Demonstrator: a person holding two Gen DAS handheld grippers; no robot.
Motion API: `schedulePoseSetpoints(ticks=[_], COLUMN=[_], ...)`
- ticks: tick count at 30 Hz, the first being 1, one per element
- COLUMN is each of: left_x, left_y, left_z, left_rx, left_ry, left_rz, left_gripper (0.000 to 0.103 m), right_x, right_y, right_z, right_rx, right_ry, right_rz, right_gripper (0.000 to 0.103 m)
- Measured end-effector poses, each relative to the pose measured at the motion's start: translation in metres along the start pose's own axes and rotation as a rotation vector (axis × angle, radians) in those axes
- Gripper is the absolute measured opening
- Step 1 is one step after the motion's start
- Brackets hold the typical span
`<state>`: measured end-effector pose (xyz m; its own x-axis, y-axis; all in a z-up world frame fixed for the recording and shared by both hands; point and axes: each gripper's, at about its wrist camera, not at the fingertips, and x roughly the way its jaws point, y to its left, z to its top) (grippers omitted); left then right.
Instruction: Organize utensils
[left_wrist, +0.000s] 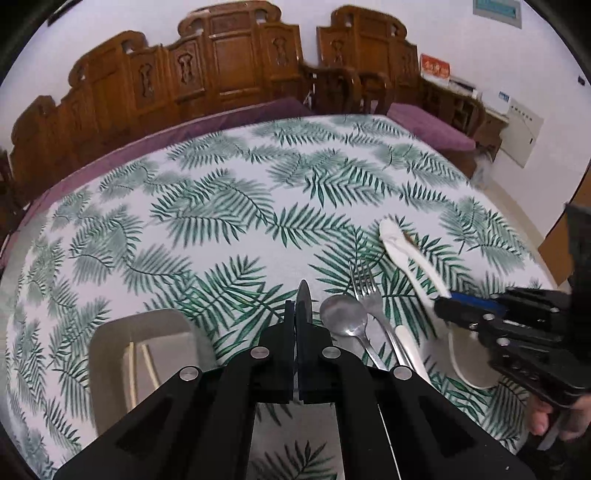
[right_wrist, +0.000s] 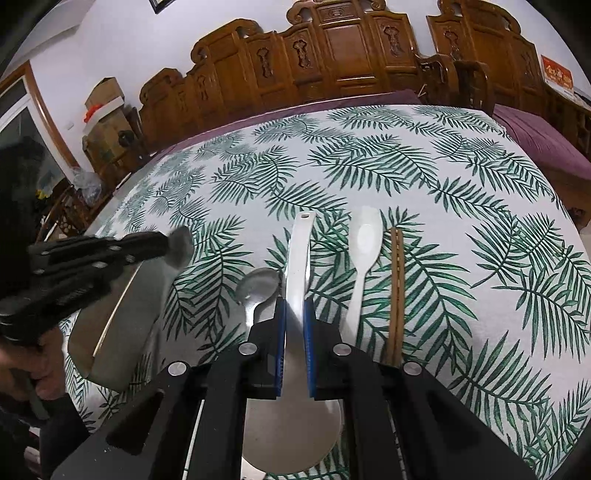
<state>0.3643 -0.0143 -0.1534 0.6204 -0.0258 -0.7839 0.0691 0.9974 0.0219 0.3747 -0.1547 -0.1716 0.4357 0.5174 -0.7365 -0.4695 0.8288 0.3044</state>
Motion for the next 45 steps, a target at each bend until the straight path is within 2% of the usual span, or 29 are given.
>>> schedulePoseSetpoints(ticks=[13, 25, 31, 39, 45], left_x=[-0.070, -0.084, -0.061, -0.031, -0.014], left_y=[0.032, 0.088, 0.107, 0.116, 0.121], left_z=[-0.011, -0.041, -0.048, -0.070, -0.079], left_rx=[-0.030, -0.113, -0.105, -0.070, -0.063], left_ry=[-0.112, -0.176, -0.144, -0.043, 0.004], left_rz=[0.015, 0.021, 0.073, 0.107, 0.118], left_gripper=[0.000, 0.000, 0.000, 0.000, 0.000], right_x=[-0.001, 0.015, 0.022, 0.024, 0.022], right_y=[0.032, 0.032, 0.034, 0.043, 0.045], right_z=[-0.004, -0.007, -0.005, -0.005, -0.007], right_rx=[-0.053, -0.064, -0.074, -0.101, -0.105], right_ry=[-0.004, 0.034, 0.046, 0.048, 0.044], right_rz=[0.006, -0.022, -0.025, -0.018, -0.018], right_gripper=[0.011, 0.011, 0.011, 0.011, 0.011])
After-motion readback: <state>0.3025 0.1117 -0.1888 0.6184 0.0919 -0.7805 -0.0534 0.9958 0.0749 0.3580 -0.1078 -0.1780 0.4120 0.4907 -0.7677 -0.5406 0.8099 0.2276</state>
